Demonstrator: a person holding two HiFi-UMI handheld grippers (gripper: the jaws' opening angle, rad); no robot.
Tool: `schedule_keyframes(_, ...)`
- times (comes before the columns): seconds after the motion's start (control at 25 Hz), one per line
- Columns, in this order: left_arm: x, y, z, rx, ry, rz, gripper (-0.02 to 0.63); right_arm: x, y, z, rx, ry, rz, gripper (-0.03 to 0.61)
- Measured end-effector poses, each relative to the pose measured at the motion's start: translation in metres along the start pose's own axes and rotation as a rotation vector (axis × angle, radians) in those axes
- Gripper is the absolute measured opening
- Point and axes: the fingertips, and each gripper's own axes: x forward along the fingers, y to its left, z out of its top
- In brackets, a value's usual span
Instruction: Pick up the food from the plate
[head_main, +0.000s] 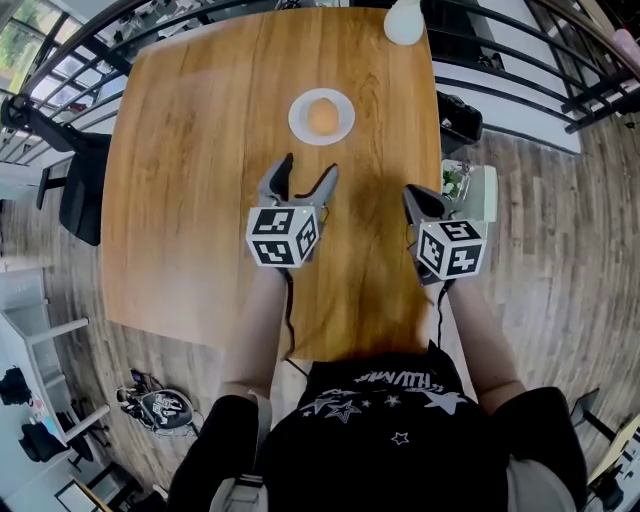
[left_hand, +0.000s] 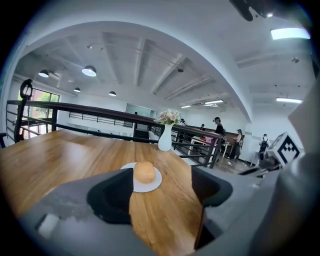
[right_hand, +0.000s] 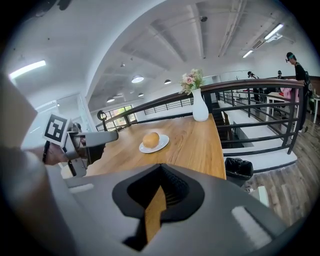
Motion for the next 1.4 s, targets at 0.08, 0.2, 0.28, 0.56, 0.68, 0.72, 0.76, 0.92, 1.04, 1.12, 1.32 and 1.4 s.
schedule_keyframes(0.08, 0.011, 0.007, 0.001, 0.002, 0.004, 0.018, 0.396, 0.003, -0.002, 0.000, 0.005, 0.001, -0.009, 0.000)
schedule_keyframes(0.2, 0.029, 0.017, -0.001, 0.015, 0.037, 0.030, 0.422, 0.007, -0.005, 0.001, 0.023, -0.001, -0.027, 0.000)
schedule_keyframes(0.28, 0.042, 0.020, -0.009, 0.011, 0.082, 0.025, 0.422, 0.009, -0.007, -0.001, 0.037, -0.002, -0.037, 0.000)
schedule_keyframes(0.56, 0.075, 0.026, -0.022, 0.039, 0.147, 0.022, 0.422, 0.022, -0.005, -0.008, 0.035, 0.010, -0.046, 0.000)
schedule_keyframes(0.68, 0.088, 0.032, -0.025, 0.023, 0.157, 0.032, 0.422, 0.025, -0.005, -0.014, 0.052, 0.015, -0.048, 0.000)
schedule_keyframes(0.72, 0.092, 0.035, -0.026, 0.015, 0.162, 0.035, 0.422, 0.026, -0.005, -0.016, 0.058, 0.017, -0.049, 0.000)
schedule_keyframes(0.76, 0.096, 0.038, -0.026, 0.009, 0.165, 0.039, 0.422, 0.027, -0.005, -0.018, 0.064, 0.018, -0.049, 0.000)
schedule_keyframes(0.92, 0.110, 0.049, -0.021, 0.027, 0.167, 0.078, 0.422, 0.028, -0.005, -0.024, 0.063, 0.033, -0.040, 0.000)
schedule_keyframes(1.04, 0.122, 0.058, -0.019, 0.036, 0.171, 0.116, 0.422, 0.029, -0.006, -0.026, 0.065, 0.041, -0.037, 0.000)
schedule_keyframes(1.12, 0.128, 0.061, -0.019, 0.035, 0.173, 0.130, 0.421, 0.030, -0.008, -0.028, 0.073, 0.042, -0.039, 0.000)
schedule_keyframes(1.32, 0.133, 0.064, -0.023, 0.046, 0.191, 0.143, 0.420, 0.030, -0.012, -0.031, 0.085, 0.042, -0.046, 0.000)
schedule_keyframes(1.4, 0.134, 0.064, -0.028, 0.040, 0.211, 0.134, 0.416, 0.030, -0.013, -0.031, 0.087, 0.041, -0.049, 0.000)
